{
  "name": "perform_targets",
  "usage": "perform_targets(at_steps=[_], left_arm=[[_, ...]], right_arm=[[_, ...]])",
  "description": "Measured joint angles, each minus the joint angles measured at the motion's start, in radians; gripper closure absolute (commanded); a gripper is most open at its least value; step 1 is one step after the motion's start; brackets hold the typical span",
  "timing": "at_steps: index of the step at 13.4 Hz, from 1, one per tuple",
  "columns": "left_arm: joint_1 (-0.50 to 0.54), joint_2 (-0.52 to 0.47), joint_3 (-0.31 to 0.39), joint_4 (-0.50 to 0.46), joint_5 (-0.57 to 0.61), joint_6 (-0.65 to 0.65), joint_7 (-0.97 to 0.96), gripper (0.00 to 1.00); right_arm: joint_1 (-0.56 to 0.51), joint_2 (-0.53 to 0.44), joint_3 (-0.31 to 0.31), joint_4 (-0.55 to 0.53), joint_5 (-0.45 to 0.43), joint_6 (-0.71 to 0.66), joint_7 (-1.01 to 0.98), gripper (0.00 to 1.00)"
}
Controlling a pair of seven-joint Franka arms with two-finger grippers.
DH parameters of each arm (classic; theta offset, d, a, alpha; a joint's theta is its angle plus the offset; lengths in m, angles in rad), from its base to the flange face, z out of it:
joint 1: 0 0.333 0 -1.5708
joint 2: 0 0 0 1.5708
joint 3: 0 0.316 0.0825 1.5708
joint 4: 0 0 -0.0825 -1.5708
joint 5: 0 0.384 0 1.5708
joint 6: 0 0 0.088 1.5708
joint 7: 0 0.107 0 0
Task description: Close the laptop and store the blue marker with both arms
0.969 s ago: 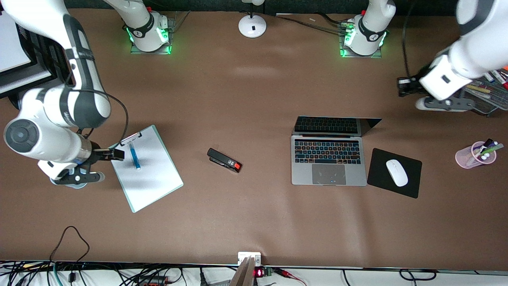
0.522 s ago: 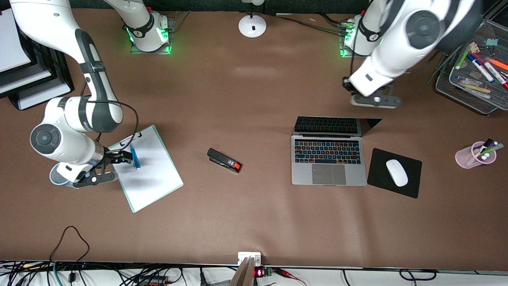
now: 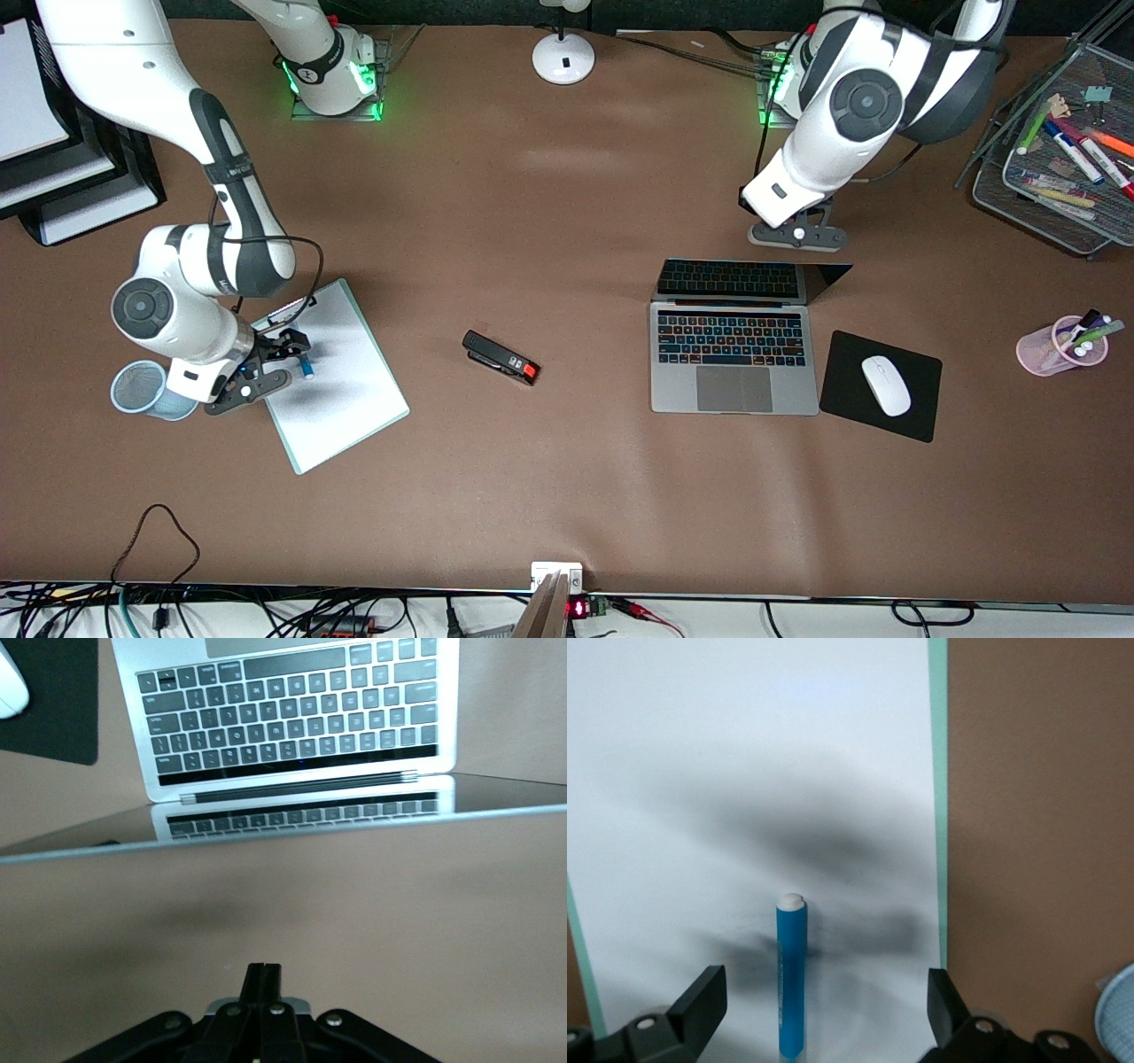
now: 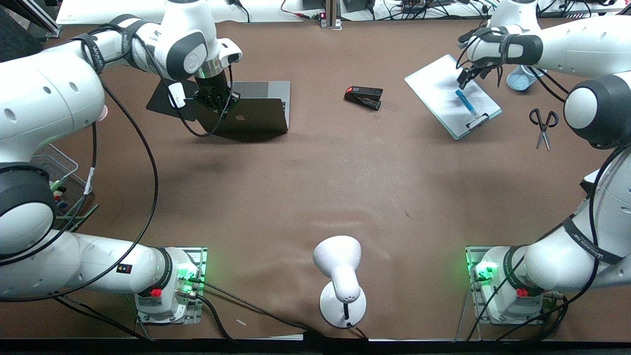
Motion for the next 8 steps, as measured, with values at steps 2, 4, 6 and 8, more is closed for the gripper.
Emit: perform_targets(at_steps=[2,4,6,8], left_arm=[[0.0,0.034,0.0,-0.001,0.028,0.042,0.0,1.0],[0.0,0.06,0.0,-0.001,0.032,0.084,0.0,1.0],[0.0,0.082,0.001,-0.001,0.033,0.126,0.0,1.0],[0.0,0.096,0.002,-0.001,0.033,0.159,0.0,1.0]], right_arm=[[0.001,0.023,0.0,0.0,0.0,0.026,-0.008,0.06],[0.002,0.033,0.001,0.0,0.0,0.041,-0.008,0.07],[0.007,0.037,0.002,0.0,0.012,0.043,-0.008,0.07],[0.015,0.041,0.002,0.0,0.041,0.043,-0.008,0.09]])
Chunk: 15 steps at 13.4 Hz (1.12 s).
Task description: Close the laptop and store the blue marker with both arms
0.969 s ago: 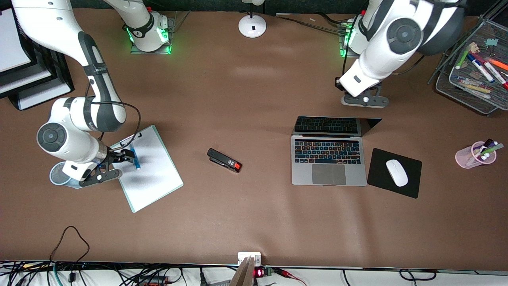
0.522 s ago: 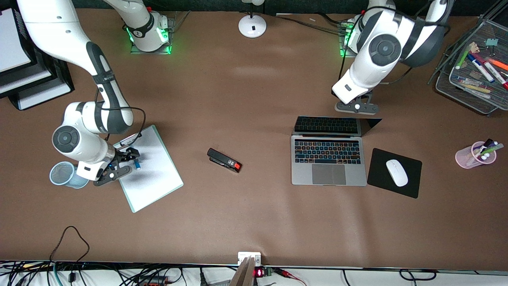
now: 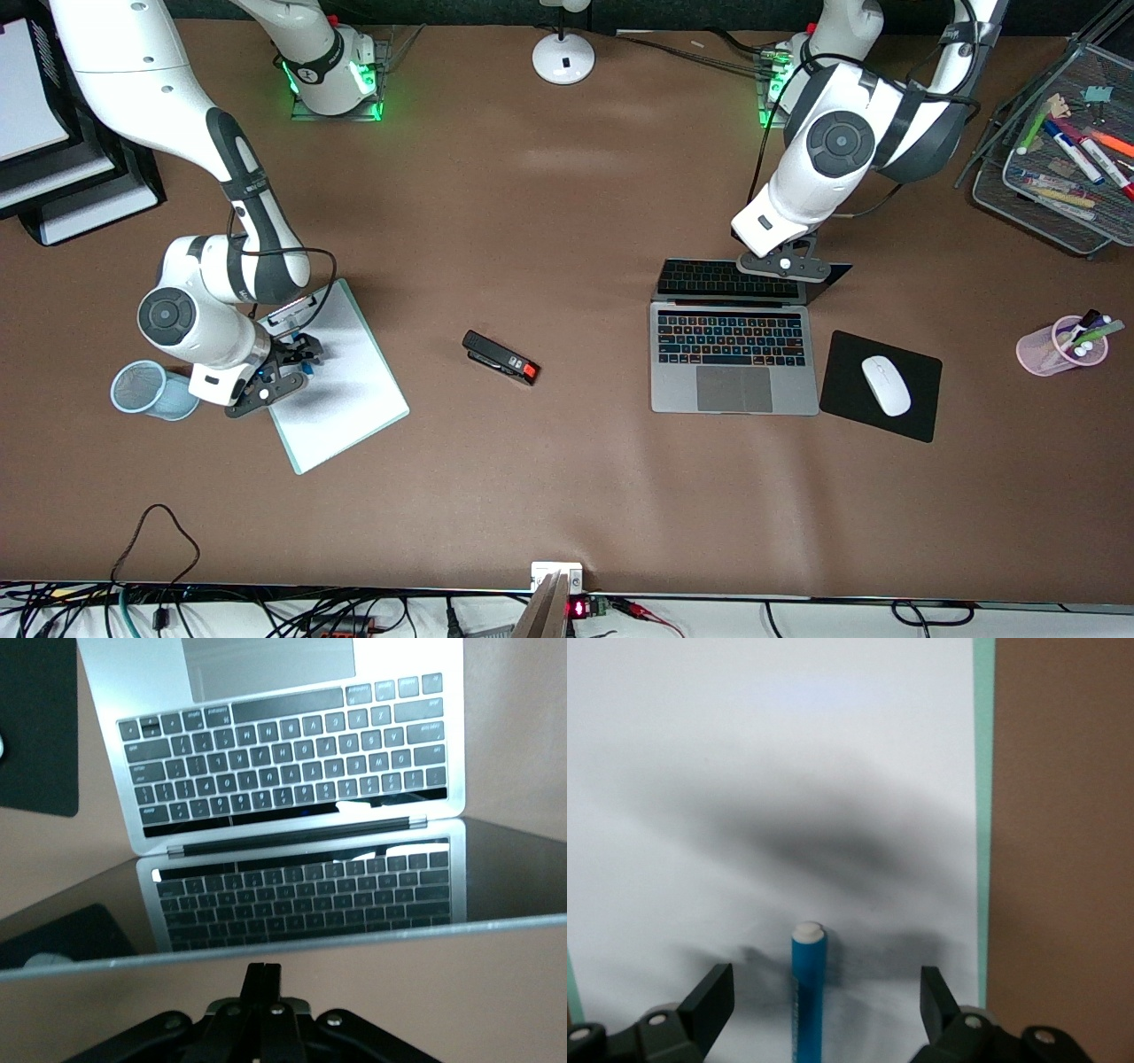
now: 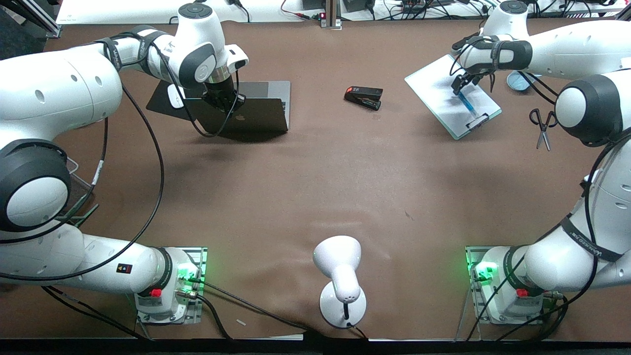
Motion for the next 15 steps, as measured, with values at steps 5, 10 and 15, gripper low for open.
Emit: perform_targets(at_steps=[5,10,15], left_arm=[[0.001,0.003,0.003,0.001,0.001,0.063,0.0,1.0],[0.005,0.03,0.02,0.001,0.008,0.159,0.004,1.0],[0.006,0.054,0.032,0.006,0.06,0.23,0.004,1.0]], right_arm=[[0.003,0.018,0.0,0.0,0.007,0.01,0.0,0.32],[0.009,0.022,0.001,0.0,0.007,0.012,0.0,0.46],[0.017,0.024,0.001,0.0,0.007,0.012,-0.002,0.49]])
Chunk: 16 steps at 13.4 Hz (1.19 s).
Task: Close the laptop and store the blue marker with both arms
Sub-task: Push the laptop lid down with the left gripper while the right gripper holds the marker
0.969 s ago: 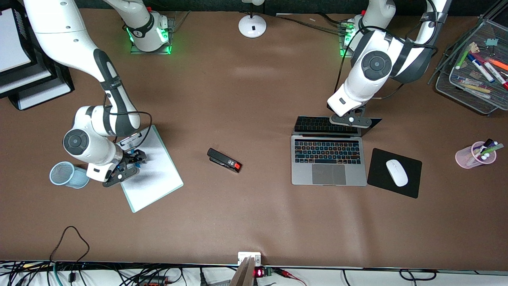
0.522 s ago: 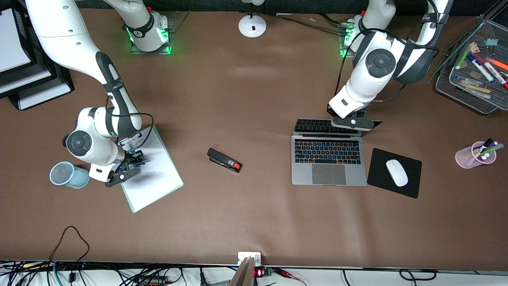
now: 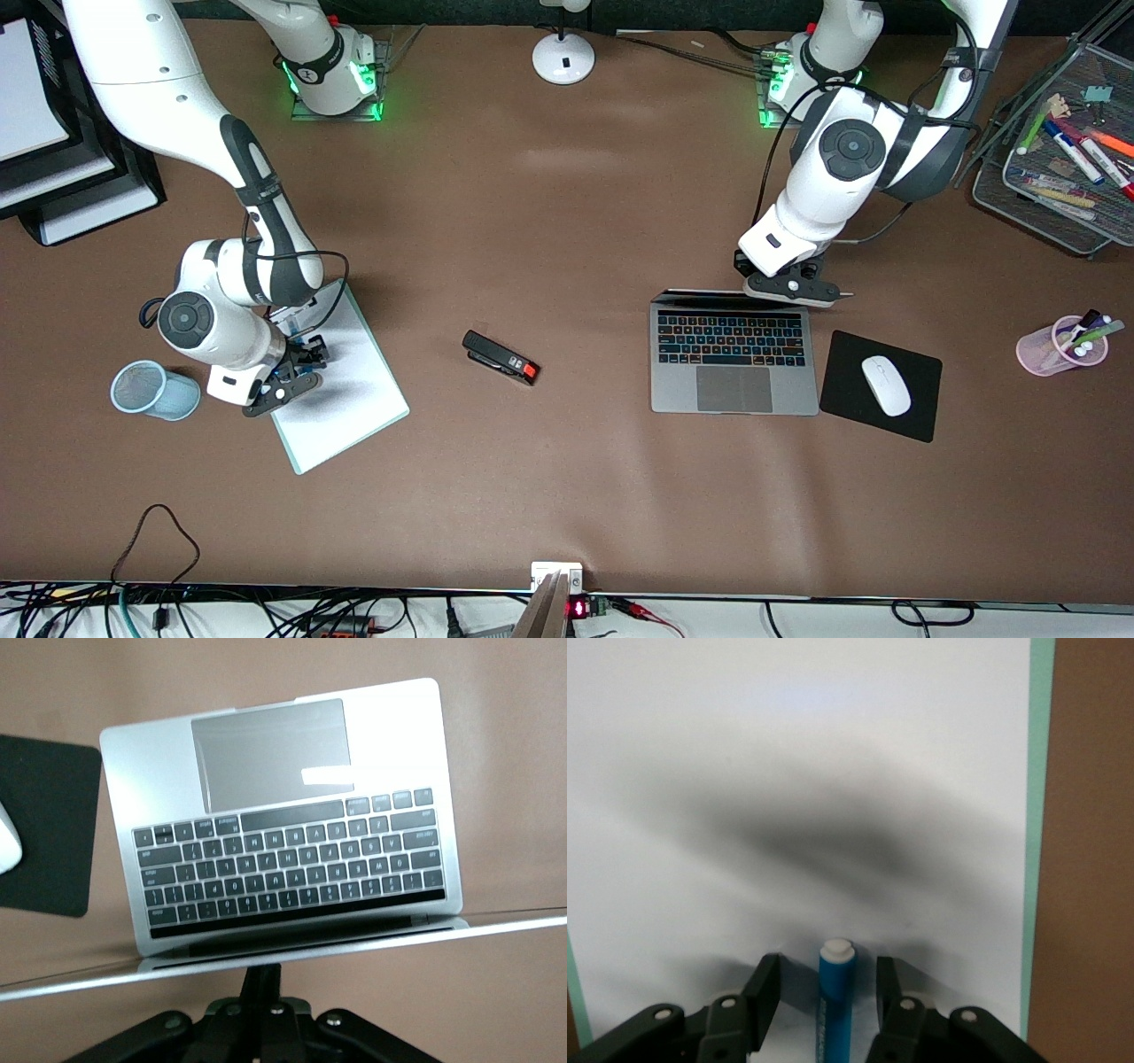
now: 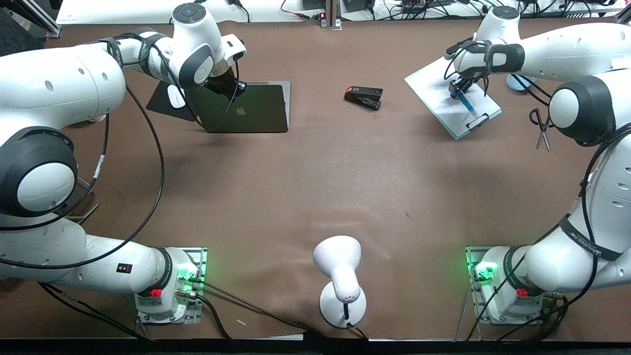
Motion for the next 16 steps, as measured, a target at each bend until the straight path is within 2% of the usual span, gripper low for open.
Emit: perform_targets(at_steps=[2,10,16], left_arm=[[0.0,0.018,0.01,0.001,0.0,0.046,0.001,1.0],[0.0,0.13,0.049,0.014,0.0,0.245,0.007,1.0],[-0.002,0.221,0.052,0.11,0.005,0.265,0.009,1.0]], right_arm=[[0.0,0.0,0.0,0.0,0.0,0.001,0.0,0.56],[-0.005,0.003,-0.002,0.0,0.003,0.012,0.001,0.72],[-0.005,0.004,-0.002,0.0,0.006,0.014,0.001,0.9]])
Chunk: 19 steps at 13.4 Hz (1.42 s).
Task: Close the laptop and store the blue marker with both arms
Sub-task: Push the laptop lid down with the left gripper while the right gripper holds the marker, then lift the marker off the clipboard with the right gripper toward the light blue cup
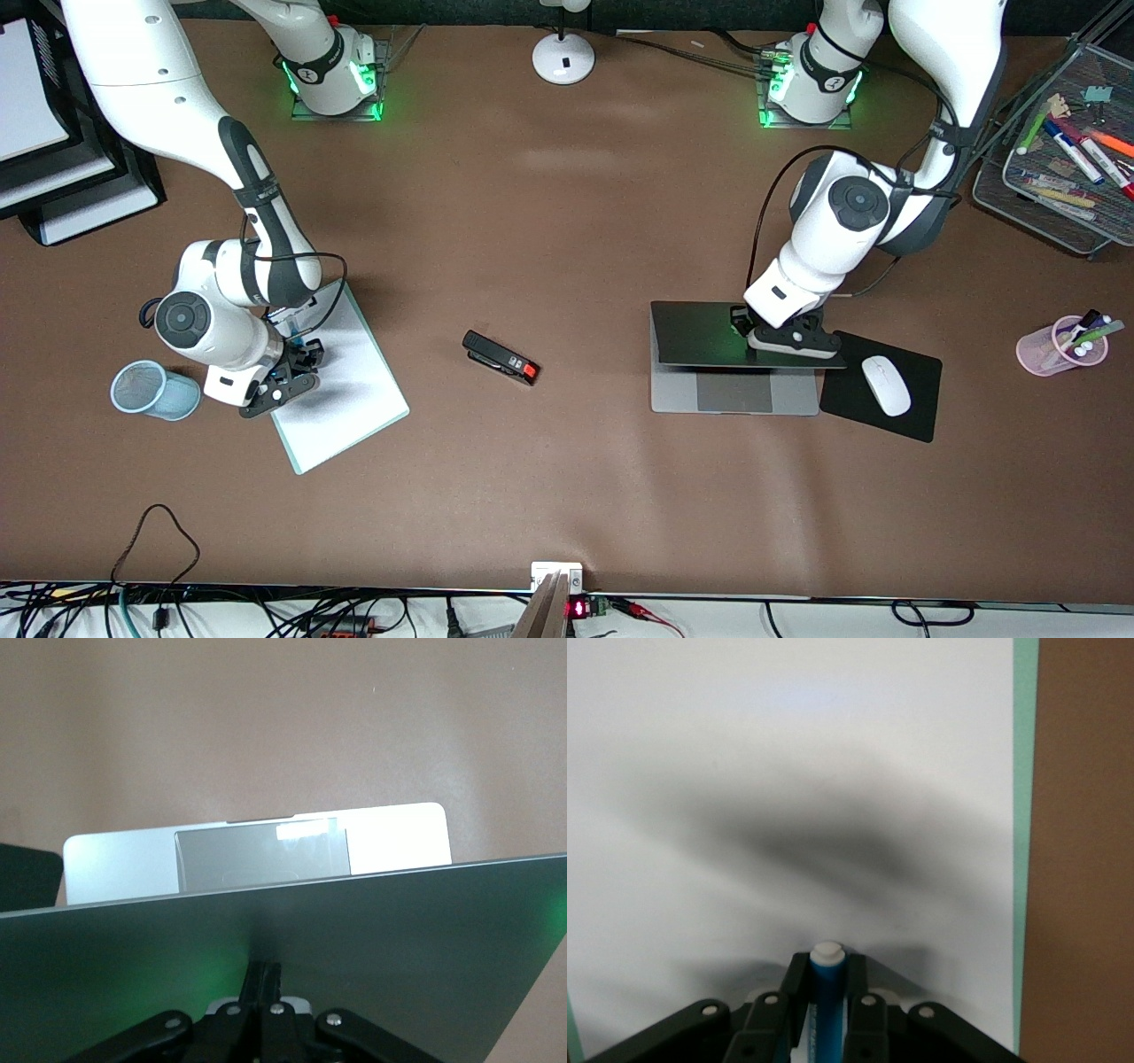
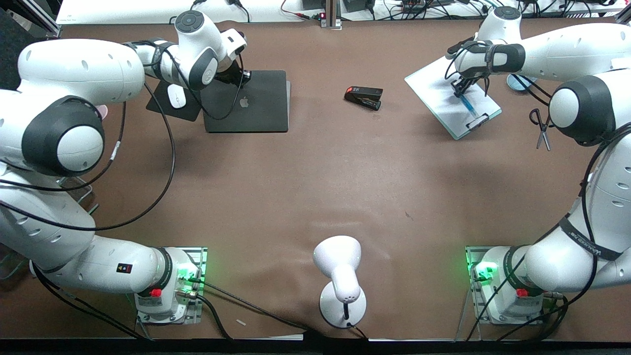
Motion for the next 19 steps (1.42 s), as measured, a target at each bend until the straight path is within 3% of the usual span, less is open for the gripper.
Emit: perform_targets(at_steps=[3,9,15,19], left_arm=[[-0.005,0.059,0.024,0.041,0.035,0.042,0.0,1.0],[-0.03,0.149,0.06,0.115,0.036,0.084,0.001,1.0],[-0.055,0.239,0.091,0.135,0.036,0.183,0.001,1.0],[-0.066,0.274,0.099,0.138,0.036,0.214,0.0,1.0]], right_arm=[[0.0,0.0,0.0,0.0,0.011,0.001,0.0,0.98],[0.0,-0.021,-0.001,0.03,0.013,0.015,0.0,1.0],[-0.001,-0.174,-0.002,0.057,0.013,0.015,-0.007,1.0],[-0.028,-0.281,-0.004,0.076,0.013,0.015,-0.166,1.0]])
